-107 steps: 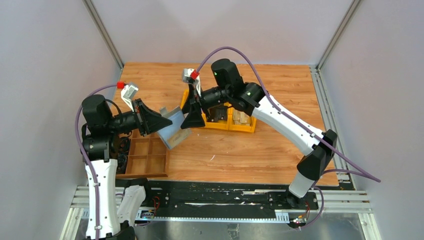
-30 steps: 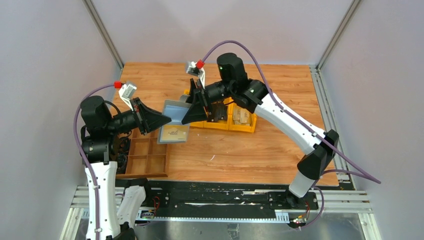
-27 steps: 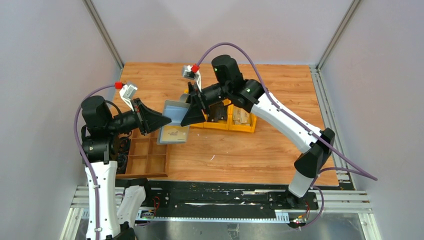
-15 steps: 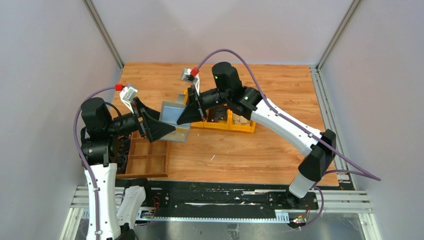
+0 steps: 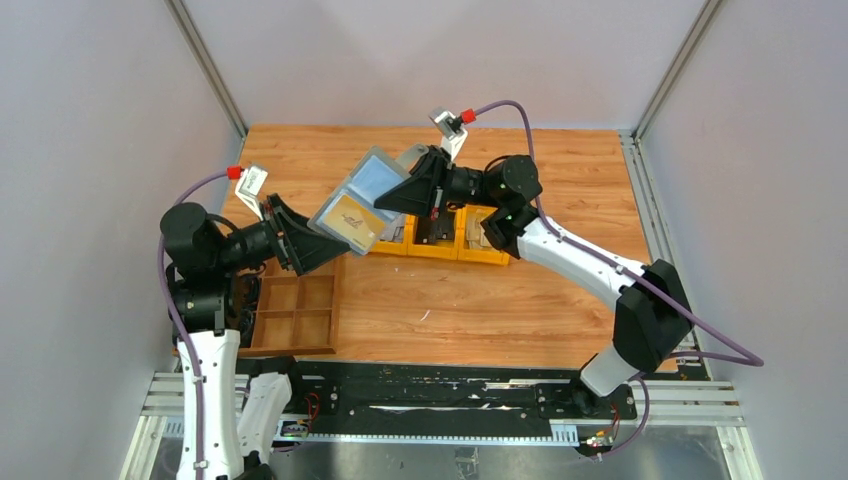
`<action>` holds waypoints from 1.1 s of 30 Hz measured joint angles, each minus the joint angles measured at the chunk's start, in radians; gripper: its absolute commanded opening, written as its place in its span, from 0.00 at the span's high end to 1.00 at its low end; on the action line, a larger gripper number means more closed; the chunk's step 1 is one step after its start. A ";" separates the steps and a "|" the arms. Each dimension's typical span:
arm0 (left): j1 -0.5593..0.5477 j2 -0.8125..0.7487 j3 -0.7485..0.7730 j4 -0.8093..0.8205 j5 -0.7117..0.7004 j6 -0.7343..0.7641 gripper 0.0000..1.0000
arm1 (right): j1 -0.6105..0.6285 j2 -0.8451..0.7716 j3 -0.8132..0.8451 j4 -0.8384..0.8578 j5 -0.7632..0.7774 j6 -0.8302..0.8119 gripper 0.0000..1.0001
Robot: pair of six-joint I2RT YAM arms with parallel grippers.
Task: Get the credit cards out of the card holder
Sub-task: Remove the credit card from the card holder.
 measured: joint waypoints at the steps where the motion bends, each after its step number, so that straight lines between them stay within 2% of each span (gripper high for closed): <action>1: 0.000 -0.003 -0.013 0.039 -0.002 -0.043 0.20 | 0.000 -0.005 -0.012 0.013 0.007 0.006 1.00; 5: 0.000 -0.014 -0.061 0.220 -0.004 -0.217 0.22 | 0.010 -0.042 -0.074 0.050 0.076 0.031 1.00; 8: 0.000 -0.016 -0.071 0.296 -0.005 -0.295 0.25 | 0.030 -0.072 -0.102 0.052 0.125 0.028 1.00; 18: 0.000 -0.021 -0.071 0.394 -0.007 -0.392 0.36 | 0.091 -0.101 -0.156 0.074 0.272 0.029 1.00; 20: 0.000 -0.021 -0.071 0.399 -0.007 -0.396 0.42 | 0.103 -0.101 -0.161 0.074 0.302 0.029 1.00; 23: 0.000 -0.021 -0.071 0.405 -0.007 -0.397 0.60 | 0.117 -0.101 -0.169 0.080 0.335 0.028 1.00; 27: 0.000 -0.019 -0.070 0.410 -0.014 -0.393 0.75 | 0.128 -0.101 -0.187 0.084 0.373 0.028 1.00; 28: 0.000 -0.019 -0.069 0.406 -0.021 -0.382 0.78 | 0.130 -0.101 -0.190 0.085 0.381 0.028 0.95; 29: 0.000 -0.019 -0.067 0.397 -0.027 -0.373 0.81 | 0.132 -0.101 -0.191 0.084 0.384 0.027 0.86; 33: 0.000 -0.014 -0.039 0.307 -0.059 -0.296 0.93 | 0.133 -0.101 -0.192 0.064 0.400 0.020 0.41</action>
